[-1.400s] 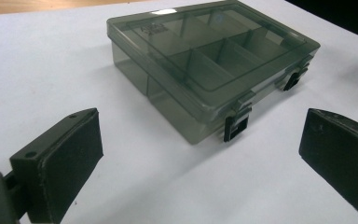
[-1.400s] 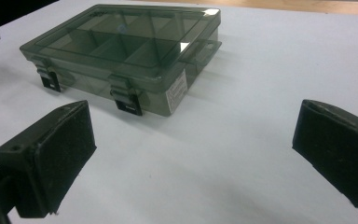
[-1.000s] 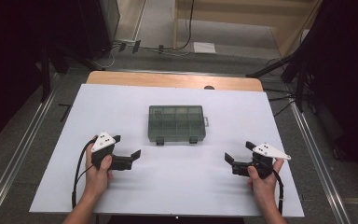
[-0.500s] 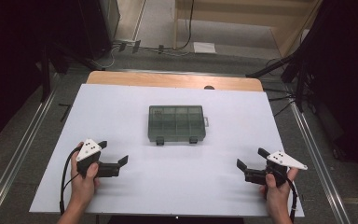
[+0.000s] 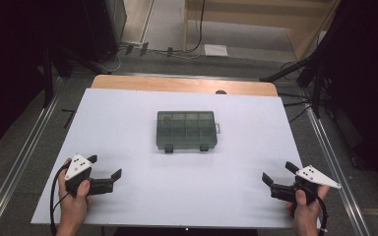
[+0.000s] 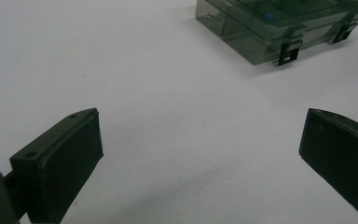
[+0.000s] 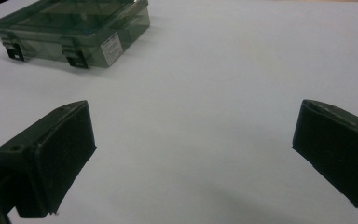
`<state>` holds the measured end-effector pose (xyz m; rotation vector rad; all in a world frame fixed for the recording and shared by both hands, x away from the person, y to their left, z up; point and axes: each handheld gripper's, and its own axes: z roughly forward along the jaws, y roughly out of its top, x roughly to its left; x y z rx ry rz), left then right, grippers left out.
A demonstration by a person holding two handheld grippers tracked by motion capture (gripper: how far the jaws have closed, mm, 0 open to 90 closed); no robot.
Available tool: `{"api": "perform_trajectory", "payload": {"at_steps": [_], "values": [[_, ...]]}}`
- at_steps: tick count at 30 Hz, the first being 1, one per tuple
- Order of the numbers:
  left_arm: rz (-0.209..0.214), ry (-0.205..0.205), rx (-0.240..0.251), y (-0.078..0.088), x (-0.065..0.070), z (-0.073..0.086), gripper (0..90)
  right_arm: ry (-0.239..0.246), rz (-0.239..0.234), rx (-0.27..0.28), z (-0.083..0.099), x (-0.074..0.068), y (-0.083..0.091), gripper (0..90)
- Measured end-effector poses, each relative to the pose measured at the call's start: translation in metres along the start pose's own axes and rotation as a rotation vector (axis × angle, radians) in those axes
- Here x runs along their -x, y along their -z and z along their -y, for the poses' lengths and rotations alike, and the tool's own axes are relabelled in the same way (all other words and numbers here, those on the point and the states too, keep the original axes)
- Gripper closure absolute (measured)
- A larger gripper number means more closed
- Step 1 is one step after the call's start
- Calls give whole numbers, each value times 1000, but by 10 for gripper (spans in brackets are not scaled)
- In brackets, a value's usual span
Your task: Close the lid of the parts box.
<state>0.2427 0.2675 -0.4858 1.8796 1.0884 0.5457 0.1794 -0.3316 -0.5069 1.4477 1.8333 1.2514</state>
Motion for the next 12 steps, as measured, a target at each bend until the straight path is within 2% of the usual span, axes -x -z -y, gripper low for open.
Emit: {"api": "perform_trajectory", "payload": {"at_steps": [2, 5, 12], "values": [[5, 22, 10, 4, -3, 2, 0, -14, -3, 4, 3, 2, 5, 0], [-18, 37, 17, 9, -8, 4, 0, -23, 10, 12, 6, 5, 10, 0], [-33, 65, 6, 14, -13, 10, 0, -54, 21, 30, 11, 9, 21, 0]]}}
